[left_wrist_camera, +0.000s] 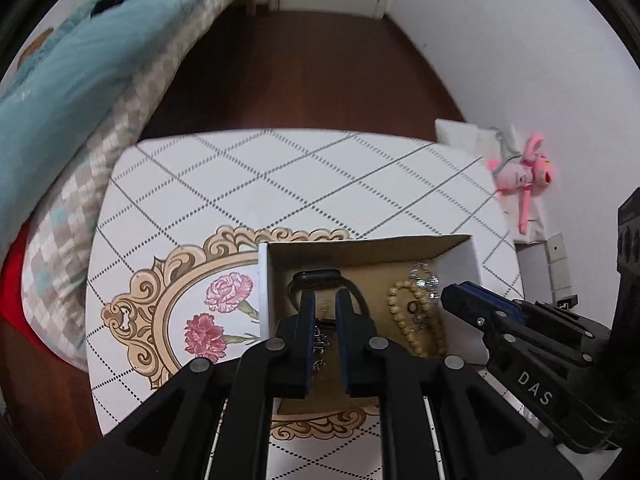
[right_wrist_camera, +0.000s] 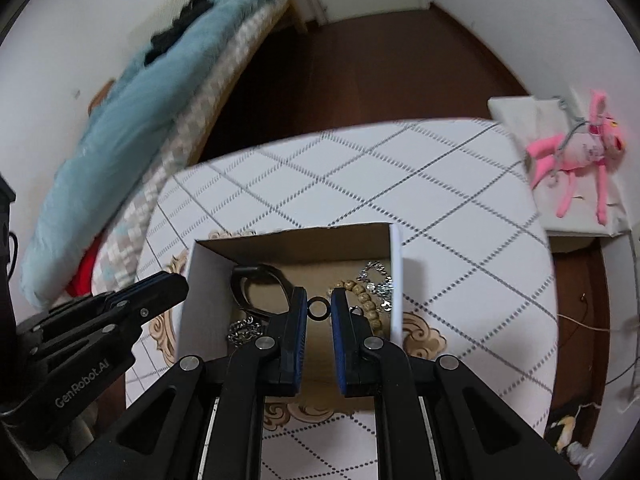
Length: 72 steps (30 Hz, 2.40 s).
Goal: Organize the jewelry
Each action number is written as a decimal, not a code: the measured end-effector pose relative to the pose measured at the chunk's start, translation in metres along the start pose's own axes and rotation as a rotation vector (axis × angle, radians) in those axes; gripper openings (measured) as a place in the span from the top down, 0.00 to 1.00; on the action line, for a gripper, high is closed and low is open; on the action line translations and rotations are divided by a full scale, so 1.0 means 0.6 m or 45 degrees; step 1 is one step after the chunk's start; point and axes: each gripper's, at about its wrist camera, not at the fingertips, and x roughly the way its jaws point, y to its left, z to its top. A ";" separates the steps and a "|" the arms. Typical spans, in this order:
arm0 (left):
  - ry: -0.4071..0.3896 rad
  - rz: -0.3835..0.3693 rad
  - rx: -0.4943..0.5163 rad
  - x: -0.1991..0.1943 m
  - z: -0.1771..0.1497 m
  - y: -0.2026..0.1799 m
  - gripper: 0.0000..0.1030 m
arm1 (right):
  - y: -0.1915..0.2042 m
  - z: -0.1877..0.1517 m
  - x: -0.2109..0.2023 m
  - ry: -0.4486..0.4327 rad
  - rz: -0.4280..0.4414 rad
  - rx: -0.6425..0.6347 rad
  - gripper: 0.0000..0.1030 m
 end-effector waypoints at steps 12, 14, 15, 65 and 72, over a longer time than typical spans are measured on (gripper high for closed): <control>-0.070 0.164 -0.029 -0.015 0.004 0.033 0.02 | -0.012 0.025 0.012 0.053 -0.051 -0.005 0.58; -0.087 0.196 -0.021 -0.018 -0.004 0.033 0.01 | -0.013 0.025 0.000 0.028 -0.100 -0.018 0.43; -0.091 0.204 -0.020 -0.018 -0.007 0.033 0.01 | -0.012 0.023 -0.007 0.014 -0.156 -0.031 0.30; -0.550 0.158 -0.002 -0.419 -0.258 -0.040 0.00 | 0.107 -0.241 -0.475 -0.523 -0.465 -0.121 0.00; -0.564 0.143 -0.009 -0.449 -0.277 -0.039 0.00 | 0.135 -0.269 -0.525 -0.578 -0.443 -0.133 0.00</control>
